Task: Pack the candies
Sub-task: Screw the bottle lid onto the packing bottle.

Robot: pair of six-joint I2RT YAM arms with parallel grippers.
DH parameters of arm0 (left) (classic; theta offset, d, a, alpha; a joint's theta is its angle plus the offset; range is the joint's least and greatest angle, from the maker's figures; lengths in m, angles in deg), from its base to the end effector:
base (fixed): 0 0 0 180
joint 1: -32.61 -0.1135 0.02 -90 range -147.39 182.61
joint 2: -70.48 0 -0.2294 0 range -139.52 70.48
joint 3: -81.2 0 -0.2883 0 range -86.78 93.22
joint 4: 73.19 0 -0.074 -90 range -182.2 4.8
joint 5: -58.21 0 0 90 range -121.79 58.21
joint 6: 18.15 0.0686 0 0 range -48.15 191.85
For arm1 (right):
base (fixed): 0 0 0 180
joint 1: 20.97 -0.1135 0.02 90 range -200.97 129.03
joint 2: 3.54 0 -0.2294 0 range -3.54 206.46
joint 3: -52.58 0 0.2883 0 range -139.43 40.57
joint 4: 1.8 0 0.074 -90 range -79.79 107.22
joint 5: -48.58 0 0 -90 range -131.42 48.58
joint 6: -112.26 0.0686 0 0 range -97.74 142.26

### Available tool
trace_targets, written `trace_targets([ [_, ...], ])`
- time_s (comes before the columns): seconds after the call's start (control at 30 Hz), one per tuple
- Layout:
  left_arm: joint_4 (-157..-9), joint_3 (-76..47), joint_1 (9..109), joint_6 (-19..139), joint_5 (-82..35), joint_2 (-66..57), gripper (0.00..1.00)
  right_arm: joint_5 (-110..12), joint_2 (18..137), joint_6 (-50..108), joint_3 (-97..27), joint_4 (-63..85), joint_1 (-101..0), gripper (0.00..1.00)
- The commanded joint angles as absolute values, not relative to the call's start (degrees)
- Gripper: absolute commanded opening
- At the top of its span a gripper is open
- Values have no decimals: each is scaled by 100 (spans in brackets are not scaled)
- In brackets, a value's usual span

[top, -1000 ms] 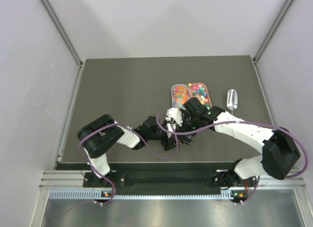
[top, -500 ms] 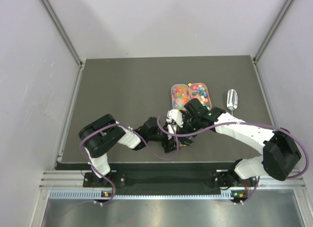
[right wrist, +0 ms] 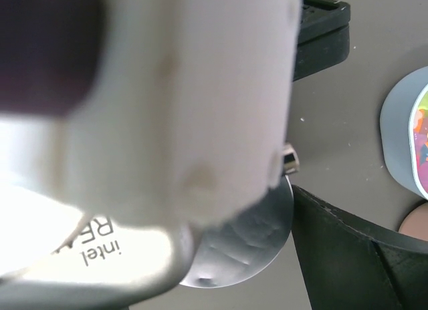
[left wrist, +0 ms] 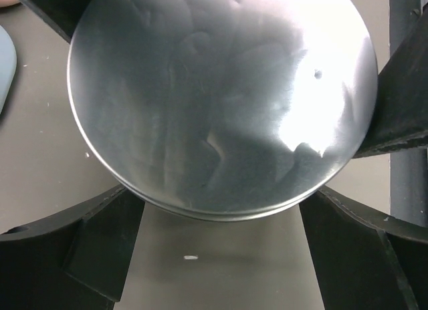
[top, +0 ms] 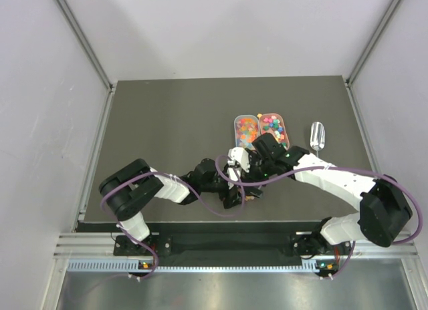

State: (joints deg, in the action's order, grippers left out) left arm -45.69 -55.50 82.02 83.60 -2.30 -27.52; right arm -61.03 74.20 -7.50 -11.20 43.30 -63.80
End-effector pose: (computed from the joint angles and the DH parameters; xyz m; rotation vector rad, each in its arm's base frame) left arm 0.1939 -0.2782 0.0443 1.3469 1.6220 -0.9286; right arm 0.2207 0.2360 0.1492 -1.6367 2.0187 0.5275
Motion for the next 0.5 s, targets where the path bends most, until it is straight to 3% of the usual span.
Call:
trace_targets([
  [0.0, -3168, -5383, 8165, 7896, -173, -2471, 99, -6084, 7451, -1017, -891, 4889, -6386, 100],
  [0.47, -3642, -5559, 8306, 8450, -586, -2383, 99, -6225, 7196, -1105, -1181, 4968, -6324, 100],
])
